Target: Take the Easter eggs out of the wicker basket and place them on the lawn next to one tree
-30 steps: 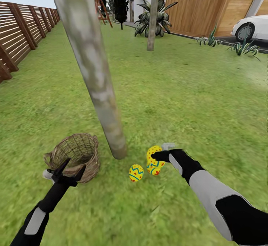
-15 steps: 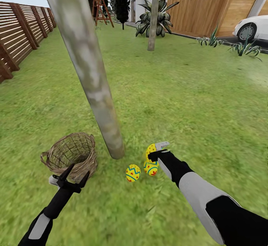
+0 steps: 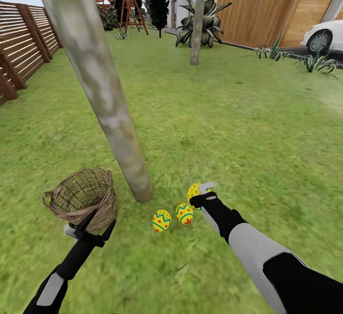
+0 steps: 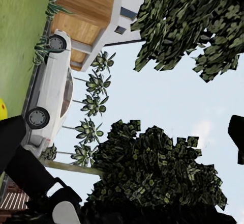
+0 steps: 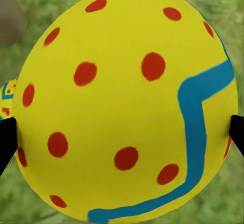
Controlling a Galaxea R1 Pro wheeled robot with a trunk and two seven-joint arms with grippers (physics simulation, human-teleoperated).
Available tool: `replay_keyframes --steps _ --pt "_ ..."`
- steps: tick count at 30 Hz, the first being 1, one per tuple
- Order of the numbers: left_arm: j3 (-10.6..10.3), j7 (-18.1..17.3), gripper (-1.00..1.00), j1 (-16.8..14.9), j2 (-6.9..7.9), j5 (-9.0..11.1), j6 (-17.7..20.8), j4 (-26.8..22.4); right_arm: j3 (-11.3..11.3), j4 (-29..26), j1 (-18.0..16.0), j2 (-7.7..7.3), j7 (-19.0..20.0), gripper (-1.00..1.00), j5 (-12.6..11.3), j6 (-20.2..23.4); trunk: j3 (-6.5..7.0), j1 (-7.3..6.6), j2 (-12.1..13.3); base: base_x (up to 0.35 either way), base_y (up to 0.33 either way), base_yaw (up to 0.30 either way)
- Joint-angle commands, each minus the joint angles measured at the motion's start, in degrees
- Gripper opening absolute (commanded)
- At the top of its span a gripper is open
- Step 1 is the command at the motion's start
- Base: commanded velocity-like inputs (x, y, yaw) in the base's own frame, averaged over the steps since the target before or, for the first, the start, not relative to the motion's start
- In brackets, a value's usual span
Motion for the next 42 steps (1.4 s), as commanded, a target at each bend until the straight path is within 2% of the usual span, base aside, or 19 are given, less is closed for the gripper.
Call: replay_keyframes --steps 1,9,18,38,42 --pt "0.03 -0.06 1.00 -0.03 0.00 0.11 0.37 0.02 0.59 -0.10 -0.01 -0.04 -0.50 -1.00 -0.54 0.25 -0.04 -0.01 -0.02 0.000 -0.010 0.260" --pt "0.04 0.01 1.00 -0.03 -0.03 0.11 0.37 0.10 1.11 -0.10 0.03 -0.04 -0.49 -1.00 -0.11 0.21 -0.04 -0.01 -0.02 0.000 -0.001 0.281" --pt "-0.10 0.03 1.00 -0.03 -0.04 0.15 0.38 2.39 1.11 -0.09 0.09 -0.04 -0.42 -1.00 -0.27 0.13 -0.04 -0.01 -0.02 0.000 -0.048 0.284" --pt "-0.14 0.03 1.00 -0.03 -0.21 0.11 0.37 2.48 1.11 -0.07 0.18 -0.03 -0.41 -1.00 -0.30 0.03 -0.04 -0.01 -0.02 0.000 -0.299 0.283" --pt "-0.14 0.06 1.00 -0.03 -0.18 0.11 0.37 2.48 1.11 -0.06 0.18 -0.04 -0.39 -1.00 -0.32 -0.85 -0.04 -0.01 -0.02 0.000 -0.329 0.099"
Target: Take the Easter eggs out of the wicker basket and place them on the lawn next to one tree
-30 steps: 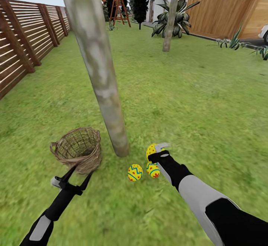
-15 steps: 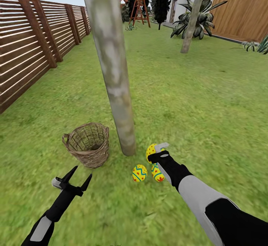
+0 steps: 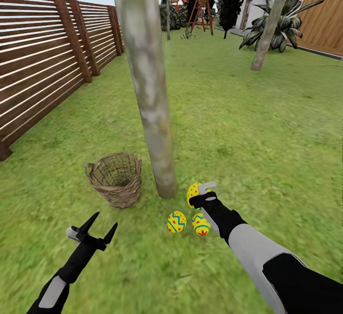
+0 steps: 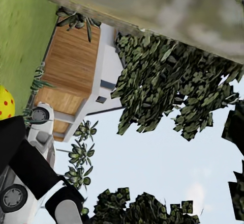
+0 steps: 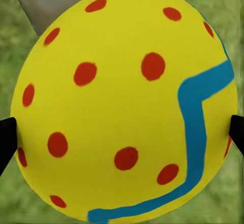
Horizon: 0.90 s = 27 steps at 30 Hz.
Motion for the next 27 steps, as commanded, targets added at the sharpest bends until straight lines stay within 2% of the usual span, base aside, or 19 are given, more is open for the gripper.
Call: replay_keyframes --steps 1,6,11,13,18,20,27 --pt "0.05 -0.03 1.00 -0.02 -0.02 0.08 0.37 -0.03 0.49 -0.12 -0.02 -0.05 -0.43 -1.00 -0.61 0.06 -0.04 -0.01 -0.02 0.000 -0.329 0.011" --pt "0.02 0.62 1.00 -0.02 -0.09 0.03 0.37 -0.01 0.45 0.01 -0.02 -0.22 -0.39 -1.00 -0.50 -0.19 -0.04 -0.01 -0.02 0.001 -0.329 0.002" --pt "-0.20 3.26 1.00 -0.02 -1.77 0.06 0.28 -0.22 0.52 0.15 -0.02 -0.52 -1.36 -1.00 -0.46 -0.19 -0.04 -0.01 -0.02 0.115 -0.266 0.000" --pt "-0.21 3.53 1.00 -0.02 -2.05 0.06 0.28 -0.28 0.46 1.19 -0.02 -0.70 -4.12 -1.00 -0.69 -0.43 -0.04 -0.01 -0.02 0.044 -0.055 0.000" --pt "-0.30 3.67 1.00 -0.02 -2.95 0.03 0.28 -0.39 0.27 8.82 -0.10 -0.43 -7.71 -1.00 -0.71 -5.30 -0.04 -0.01 -0.02 0.005 -0.006 0.000" --pt "-0.30 3.60 1.00 -0.02 -3.22 0.07 0.28 -0.58 0.18 9.59 -0.11 -0.34 -8.04 -1.00 -0.89 -5.69 -0.04 -0.01 -0.02 0.000 0.000 0.000" --pt "-0.37 3.63 1.00 -0.02 -3.29 0.02 0.28 -0.65 0.40 9.72 -0.11 -0.14 -8.11 -1.00 -0.44 -5.79 -1.30 1.53 -2.82 0.000 0.000 0.000"
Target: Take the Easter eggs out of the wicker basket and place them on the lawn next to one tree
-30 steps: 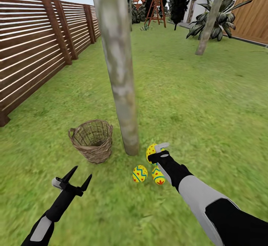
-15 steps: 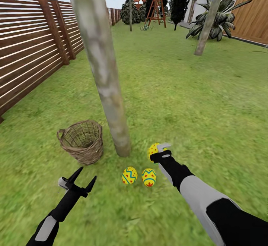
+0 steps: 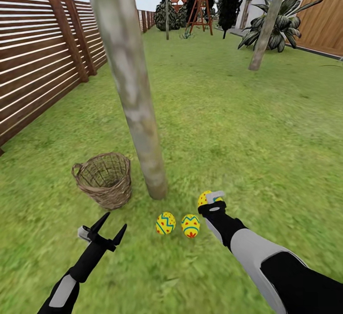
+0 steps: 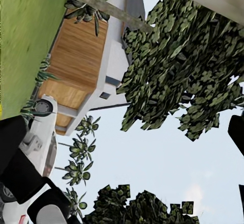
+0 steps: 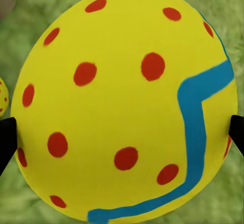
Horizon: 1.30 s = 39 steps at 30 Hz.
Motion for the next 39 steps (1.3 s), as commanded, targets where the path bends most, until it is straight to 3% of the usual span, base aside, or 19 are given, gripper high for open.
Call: replay_keyframes --steps 1,9,30,39 --pt "0.07 -0.02 1.00 -0.03 -0.02 0.07 0.30 0.00 0.50 -0.12 -0.02 -0.06 -0.34 -1.00 -0.56 0.32 -0.22 0.22 -0.43 0.000 0.000 0.000" --pt "0.06 1.62 1.00 -0.03 -0.10 0.06 0.30 0.00 0.11 -0.75 -0.02 -0.26 -0.37 -1.00 -0.98 0.41 -1.66 1.98 -3.64 0.000 0.000 0.000" --pt "0.06 1.94 1.00 -0.03 -0.11 0.06 0.30 0.00 -0.11 -0.64 -0.02 -0.22 -0.49 -1.00 -1.43 0.73 -5.43 6.59 -12.06 0.000 0.000 0.000" --pt "0.07 1.94 1.00 -0.03 -0.18 0.14 0.30 0.05 0.21 -0.90 -0.02 -0.13 -0.30 -1.00 -1.20 0.48 -5.43 6.59 -12.06 0.000 -0.069 0.000"
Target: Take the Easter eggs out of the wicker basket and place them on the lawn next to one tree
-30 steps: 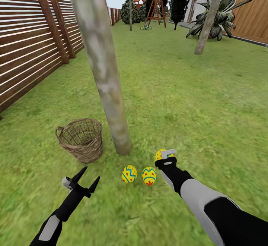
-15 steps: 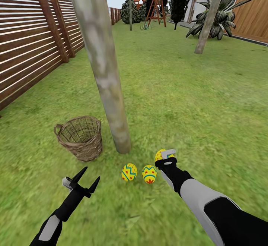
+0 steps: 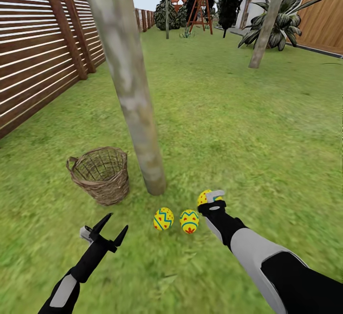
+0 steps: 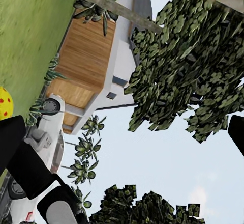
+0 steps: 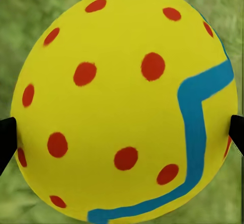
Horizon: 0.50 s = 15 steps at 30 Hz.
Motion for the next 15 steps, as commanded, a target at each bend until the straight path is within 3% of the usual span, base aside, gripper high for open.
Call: replay_keyframes --steps 1,7,11,15 --pt "0.13 -0.05 1.00 -0.02 -0.21 -0.03 0.27 -0.06 0.55 -0.13 -0.01 0.01 -0.35 -1.00 -0.60 0.33 -0.04 -0.01 -0.02 0.005 -0.280 0.000" --pt "0.13 0.04 1.00 -0.02 -1.07 -0.10 0.27 -0.14 0.65 -0.20 -0.01 0.04 -0.51 -1.00 -0.47 0.26 -0.04 -0.01 -0.02 0.057 -0.276 0.000" --pt "0.14 0.04 1.00 -0.02 -1.12 -0.10 0.27 0.06 0.63 -0.16 -0.01 0.10 -0.45 -1.00 -0.50 0.27 -0.04 -0.01 -0.02 0.040 -0.042 0.000" --pt "0.13 0.26 1.00 -0.02 -1.10 -0.10 0.27 0.24 0.71 -0.12 -0.01 0.18 -0.29 -1.00 -0.42 0.26 -0.04 -0.01 -0.02 0.293 -0.002 0.000"
